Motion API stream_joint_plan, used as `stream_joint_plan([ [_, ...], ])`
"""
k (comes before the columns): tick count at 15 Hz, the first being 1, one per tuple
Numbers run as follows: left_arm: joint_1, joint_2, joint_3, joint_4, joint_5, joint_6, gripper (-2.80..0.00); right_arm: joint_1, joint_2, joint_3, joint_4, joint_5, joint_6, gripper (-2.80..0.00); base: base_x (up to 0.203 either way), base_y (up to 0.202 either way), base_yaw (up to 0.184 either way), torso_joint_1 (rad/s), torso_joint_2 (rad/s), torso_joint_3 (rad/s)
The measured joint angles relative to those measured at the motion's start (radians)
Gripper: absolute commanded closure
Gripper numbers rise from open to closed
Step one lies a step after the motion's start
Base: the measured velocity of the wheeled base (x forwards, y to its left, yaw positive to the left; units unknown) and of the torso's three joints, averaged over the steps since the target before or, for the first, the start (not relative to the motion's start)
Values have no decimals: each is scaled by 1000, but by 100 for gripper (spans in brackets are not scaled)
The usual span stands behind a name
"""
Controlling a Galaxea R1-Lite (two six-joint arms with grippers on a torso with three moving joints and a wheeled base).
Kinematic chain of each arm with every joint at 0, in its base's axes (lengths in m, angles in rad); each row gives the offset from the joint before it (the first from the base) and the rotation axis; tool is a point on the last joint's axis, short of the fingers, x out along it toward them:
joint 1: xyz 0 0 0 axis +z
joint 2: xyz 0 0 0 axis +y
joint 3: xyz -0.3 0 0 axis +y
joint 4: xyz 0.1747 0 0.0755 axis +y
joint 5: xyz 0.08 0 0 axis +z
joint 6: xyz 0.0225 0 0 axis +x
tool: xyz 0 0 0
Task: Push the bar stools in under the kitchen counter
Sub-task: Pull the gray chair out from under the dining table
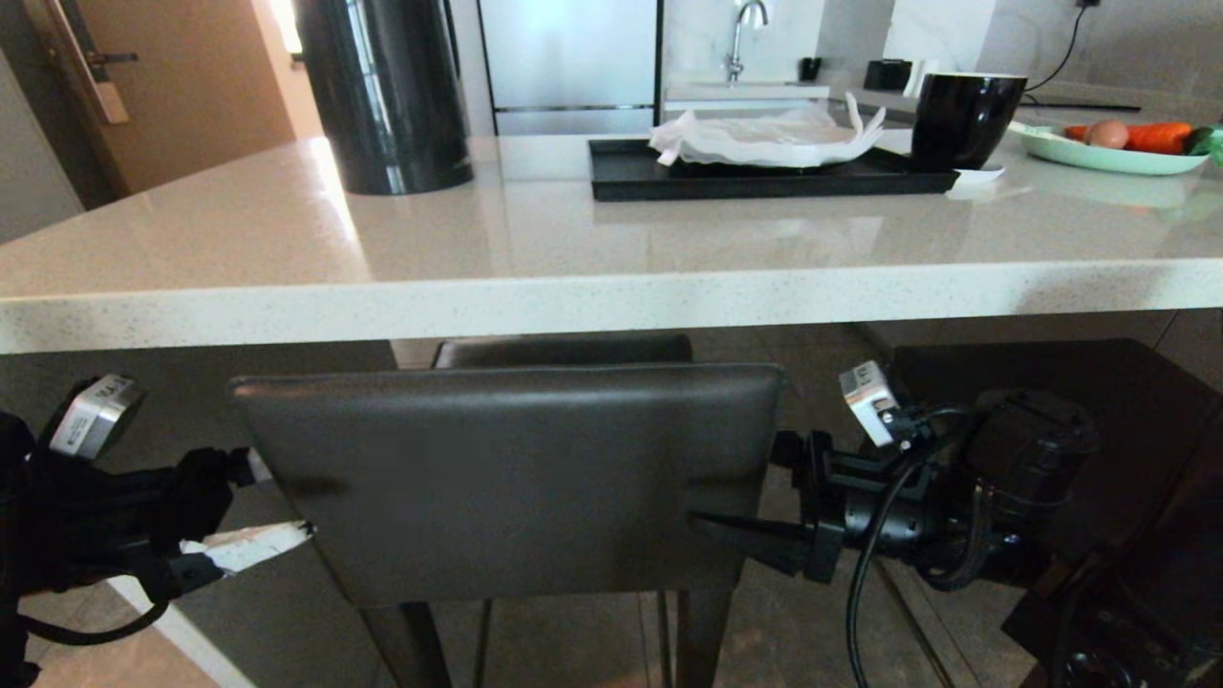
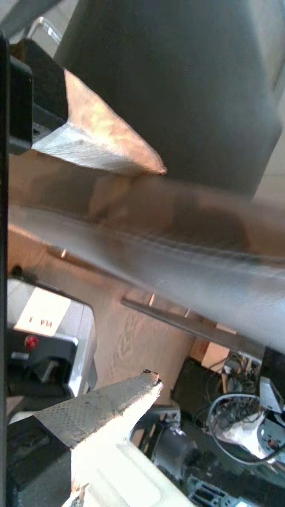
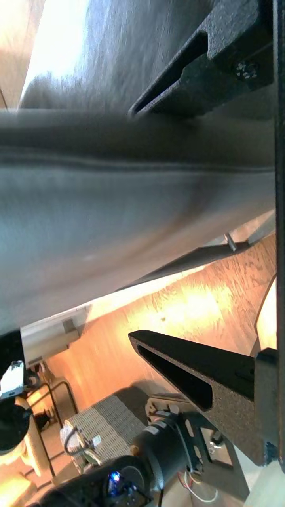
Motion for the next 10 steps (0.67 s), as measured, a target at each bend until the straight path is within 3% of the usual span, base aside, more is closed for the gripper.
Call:
stream_joint_plan([
  [5,-7,8,40,-17,2,8,-280,20,36,-15,-26,-1,4,-280,0,0,0,0,0,0],
  [10,-19,65,65,-156,-1,-1,-280,21,50,-19,-37,-2,5,-280,0,0,0,0,0,0],
])
